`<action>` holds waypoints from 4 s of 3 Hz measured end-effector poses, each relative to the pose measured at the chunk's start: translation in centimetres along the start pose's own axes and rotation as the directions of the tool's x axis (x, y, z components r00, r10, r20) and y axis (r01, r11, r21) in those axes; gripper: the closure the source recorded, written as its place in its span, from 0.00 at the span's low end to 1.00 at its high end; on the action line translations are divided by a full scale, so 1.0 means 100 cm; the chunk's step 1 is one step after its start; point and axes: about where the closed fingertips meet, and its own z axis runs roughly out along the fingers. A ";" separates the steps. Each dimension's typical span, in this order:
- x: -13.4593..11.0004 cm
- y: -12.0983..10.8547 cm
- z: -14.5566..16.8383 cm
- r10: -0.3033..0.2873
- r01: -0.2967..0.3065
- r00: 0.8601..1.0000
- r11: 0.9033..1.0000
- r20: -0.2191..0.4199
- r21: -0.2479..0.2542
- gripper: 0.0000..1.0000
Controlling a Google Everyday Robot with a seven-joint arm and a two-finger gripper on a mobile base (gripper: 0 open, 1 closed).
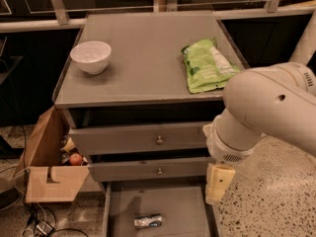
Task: Pick redbull can from bottom drawer and place on counter
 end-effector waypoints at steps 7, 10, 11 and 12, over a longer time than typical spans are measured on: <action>-0.010 0.044 0.153 -0.015 0.031 0.995 0.987 0.102 -0.157 0.00; -0.025 0.041 0.209 0.088 -0.077 0.977 0.995 0.195 -0.065 0.00; -0.032 0.034 0.219 0.096 -0.080 0.966 0.994 0.240 -0.074 0.00; -0.033 0.034 0.220 0.094 -0.078 0.966 0.994 0.241 -0.075 0.00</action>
Offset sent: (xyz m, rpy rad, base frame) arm 0.0028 0.0043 -0.0227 0.0304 0.0253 -0.0121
